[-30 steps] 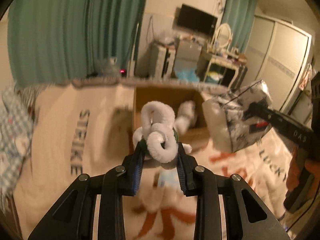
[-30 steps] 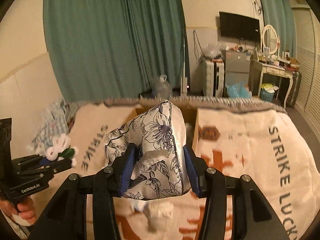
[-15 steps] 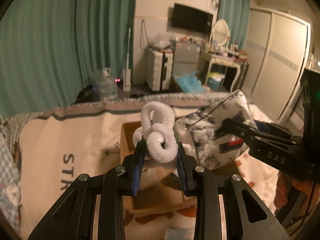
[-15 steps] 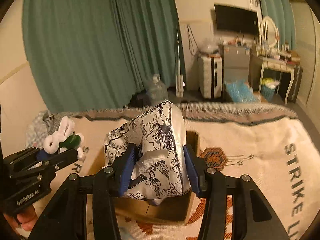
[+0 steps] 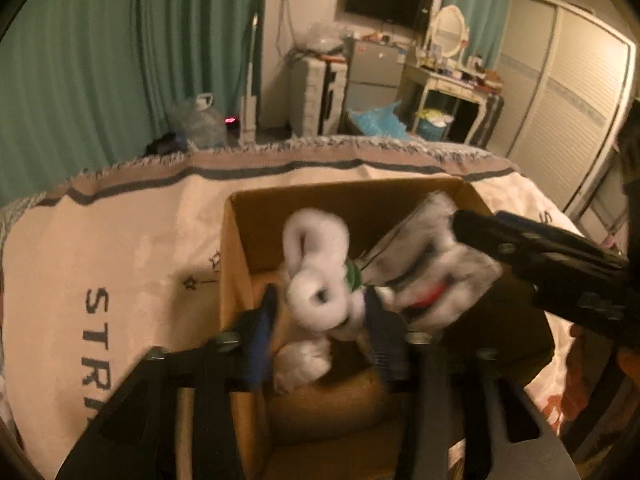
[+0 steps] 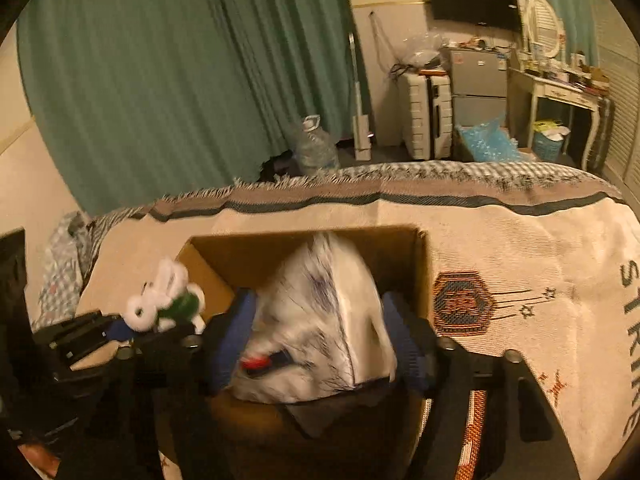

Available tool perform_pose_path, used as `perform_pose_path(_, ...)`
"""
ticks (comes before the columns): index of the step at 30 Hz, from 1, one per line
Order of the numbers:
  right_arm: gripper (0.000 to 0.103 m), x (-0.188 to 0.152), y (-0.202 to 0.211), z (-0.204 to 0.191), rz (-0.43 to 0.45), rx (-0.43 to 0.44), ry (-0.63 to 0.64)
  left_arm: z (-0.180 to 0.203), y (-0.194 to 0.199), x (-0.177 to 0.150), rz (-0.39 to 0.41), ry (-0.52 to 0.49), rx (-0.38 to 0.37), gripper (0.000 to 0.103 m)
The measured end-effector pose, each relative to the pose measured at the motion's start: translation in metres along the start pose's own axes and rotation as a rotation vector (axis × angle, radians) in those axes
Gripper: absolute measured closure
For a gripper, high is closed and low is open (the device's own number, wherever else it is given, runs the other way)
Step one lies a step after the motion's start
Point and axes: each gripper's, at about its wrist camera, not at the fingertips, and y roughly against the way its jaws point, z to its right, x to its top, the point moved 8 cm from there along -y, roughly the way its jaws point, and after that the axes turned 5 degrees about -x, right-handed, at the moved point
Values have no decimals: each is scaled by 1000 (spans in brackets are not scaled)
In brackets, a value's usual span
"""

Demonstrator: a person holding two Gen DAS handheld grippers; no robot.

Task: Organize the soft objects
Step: 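Carry both items over the box and release them inside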

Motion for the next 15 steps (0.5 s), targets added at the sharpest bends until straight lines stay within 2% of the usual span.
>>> perform_pose_path(1,26,2,6,1,4,1,-9,0,4,1,12,7,11,38)
perform_pose_path(6,20,16,50,-7,56,-43,29,6,44,13,71,-8,45,38)
perform_pose_path(11,17,26,137,-20,140,-106,120,24,115,31,189,-32,62,37)
perform_pose_path(13,17,28,175,-26,172,-132,155,31,154,37,250,-27,77,16)
perform_pose_path(15,15,24,213,-32,203,-147,174,34,186,40,313,-18,87,14)
